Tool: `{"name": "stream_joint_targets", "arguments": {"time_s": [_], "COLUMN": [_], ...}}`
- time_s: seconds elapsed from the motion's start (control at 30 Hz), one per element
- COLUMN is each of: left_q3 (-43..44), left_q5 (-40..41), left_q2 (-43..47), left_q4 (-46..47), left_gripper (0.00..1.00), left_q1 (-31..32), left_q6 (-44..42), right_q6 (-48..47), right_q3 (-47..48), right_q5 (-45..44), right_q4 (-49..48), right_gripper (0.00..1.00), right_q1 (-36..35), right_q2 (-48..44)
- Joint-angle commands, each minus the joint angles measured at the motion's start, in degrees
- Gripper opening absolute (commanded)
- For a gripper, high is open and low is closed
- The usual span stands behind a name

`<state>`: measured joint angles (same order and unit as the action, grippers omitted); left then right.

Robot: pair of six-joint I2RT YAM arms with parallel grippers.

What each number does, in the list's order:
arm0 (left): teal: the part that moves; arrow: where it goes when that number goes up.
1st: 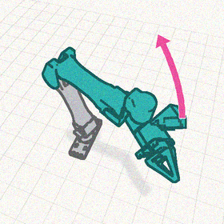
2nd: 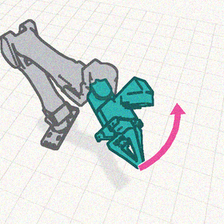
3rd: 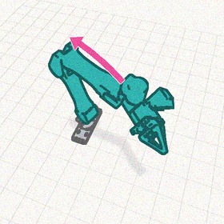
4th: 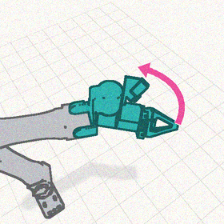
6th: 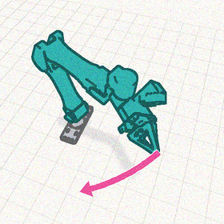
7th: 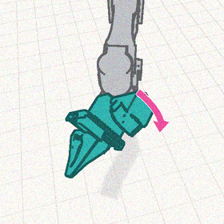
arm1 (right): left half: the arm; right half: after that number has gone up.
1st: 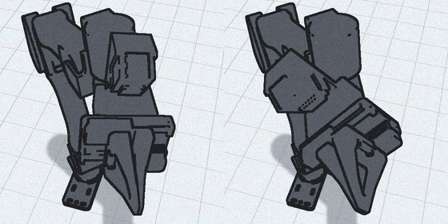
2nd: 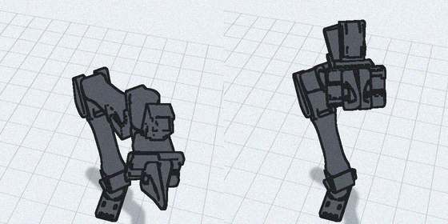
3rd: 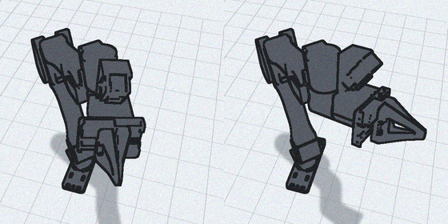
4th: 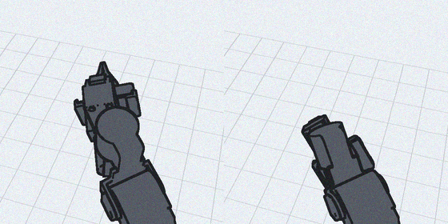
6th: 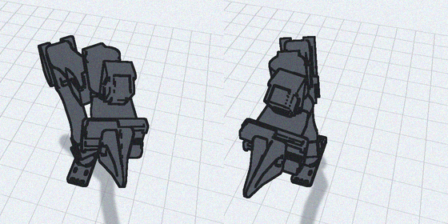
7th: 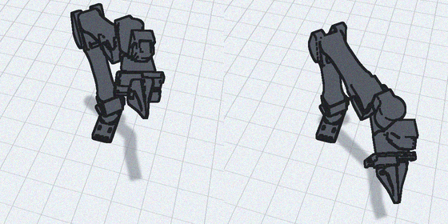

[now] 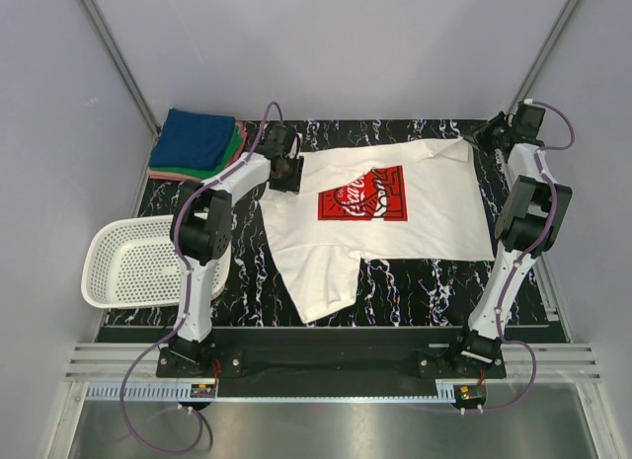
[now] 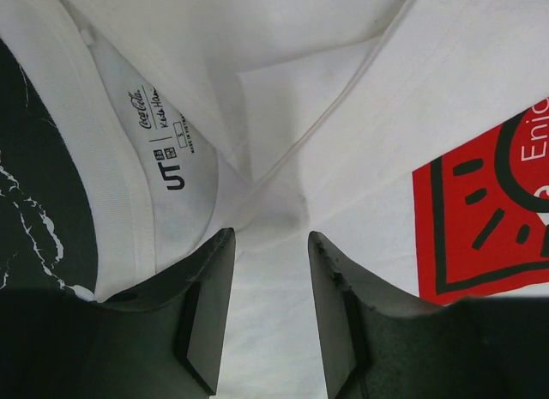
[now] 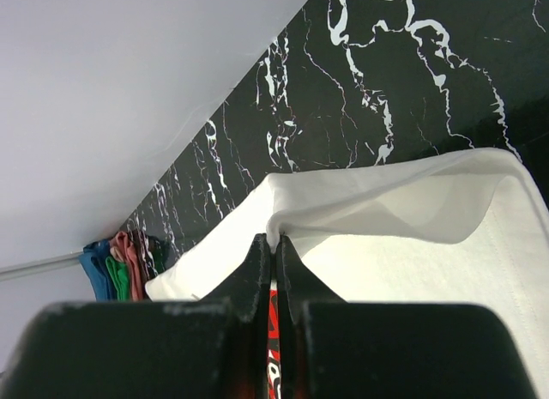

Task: Fold and stack the t-shirts
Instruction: Fold the tshirt

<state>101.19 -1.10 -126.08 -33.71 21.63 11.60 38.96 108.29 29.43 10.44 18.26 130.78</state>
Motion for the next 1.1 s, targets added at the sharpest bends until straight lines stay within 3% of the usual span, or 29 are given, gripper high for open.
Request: {"name": "stream_joint_targets", "arguments": {"time_s": [0.0, 0.43, 0.77, 0.83, 0.97, 1.07], "left_q3": [-0.99, -4.07, -4.95, -5.21, -4.25, -2.05], "left_q5": [-1.26, -3.55, -5.67, -5.4, -3.47, -1.8], "left_q2": [0.49, 1.37, 1.54, 1.72, 2.77, 4.52], "left_q4": [3.91, 9.02, 9.28, 9.28, 7.53, 6.3], "left_gripper": [0.45, 0.46, 0.36, 0.3, 0.0, 0.0], "left_q1": [-0.79, -1.94, -1.94, -1.94, -1.94, -1.94], "left_q6": [-1.14, 0.36, 0.62, 0.71, 1.24, 1.67], "right_q6": [-1.61, -2.05, -2.49, -2.49, -2.84, -2.4], "right_q3": [0.34, 0.52, 1.66, 1.57, 2.1, 4.03], "right_q5": [0.89, 0.72, 0.36, 0.36, 0.1, 0.36], "right_q4": [-1.82, -1.38, -0.42, -0.33, 0.72, 1.17], "right_gripper": [0.0, 0.0, 0.0, 0.0, 0.0, 0.0], "right_q1": [0.11, 0.11, 0.11, 0.11, 0.2, 0.2], "right_q2": [-4.04, -3.78, -3.69, -3.69, -3.78, -3.69]}}
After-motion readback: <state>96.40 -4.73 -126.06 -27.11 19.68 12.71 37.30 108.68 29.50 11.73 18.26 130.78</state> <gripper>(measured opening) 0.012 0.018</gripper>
